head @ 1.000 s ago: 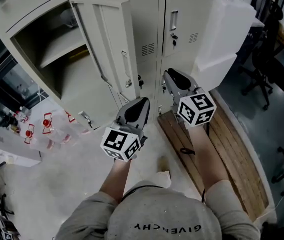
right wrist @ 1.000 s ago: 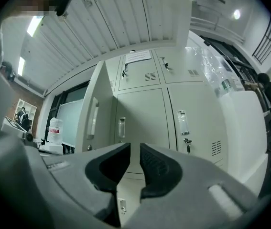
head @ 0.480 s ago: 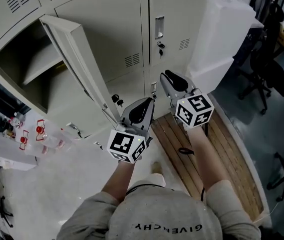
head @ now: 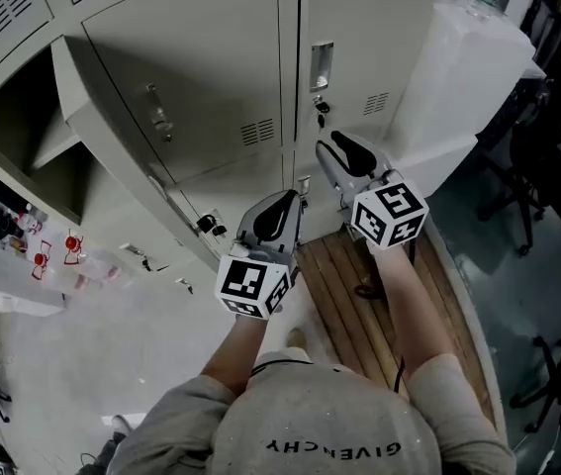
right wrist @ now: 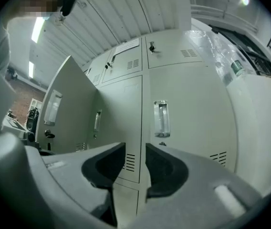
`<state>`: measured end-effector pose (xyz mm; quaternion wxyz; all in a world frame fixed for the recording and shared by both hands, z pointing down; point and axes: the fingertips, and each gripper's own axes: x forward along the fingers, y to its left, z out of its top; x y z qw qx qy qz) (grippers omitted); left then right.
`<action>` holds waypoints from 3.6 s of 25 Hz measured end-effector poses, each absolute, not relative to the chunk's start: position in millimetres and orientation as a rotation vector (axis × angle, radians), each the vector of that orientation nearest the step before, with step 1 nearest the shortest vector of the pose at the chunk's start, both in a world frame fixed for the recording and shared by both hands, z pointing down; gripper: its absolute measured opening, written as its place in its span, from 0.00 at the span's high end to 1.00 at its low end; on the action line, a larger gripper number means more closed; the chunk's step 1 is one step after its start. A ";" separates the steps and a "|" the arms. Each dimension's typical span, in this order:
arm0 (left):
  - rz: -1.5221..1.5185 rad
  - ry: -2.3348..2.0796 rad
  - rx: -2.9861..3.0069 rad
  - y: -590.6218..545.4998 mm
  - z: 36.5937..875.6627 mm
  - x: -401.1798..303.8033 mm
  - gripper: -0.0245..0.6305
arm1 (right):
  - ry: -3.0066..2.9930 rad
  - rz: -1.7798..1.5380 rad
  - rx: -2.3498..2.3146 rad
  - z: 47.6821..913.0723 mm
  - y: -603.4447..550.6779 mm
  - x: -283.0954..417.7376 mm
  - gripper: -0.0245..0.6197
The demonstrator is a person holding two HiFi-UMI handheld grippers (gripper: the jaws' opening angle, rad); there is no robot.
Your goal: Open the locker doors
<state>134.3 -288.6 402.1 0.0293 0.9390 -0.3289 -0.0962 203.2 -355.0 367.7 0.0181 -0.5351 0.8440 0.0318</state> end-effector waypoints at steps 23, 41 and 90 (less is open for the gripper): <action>-0.309 -1.355 2.797 -316.2 389.8 118.7 0.96 | 2.741 0.153 -1.583 322.5 -452.4 206.8 0.67; -0.267 -1.548 2.698 -308.9 381.4 101.4 0.96 | 2.777 0.093 -1.448 319.7 -436.5 202.9 0.67; -0.219 -1.746 2.477 -270.3 375.5 97.3 0.96 | 2.751 0.051 -1.506 303.1 -358.3 259.2 0.79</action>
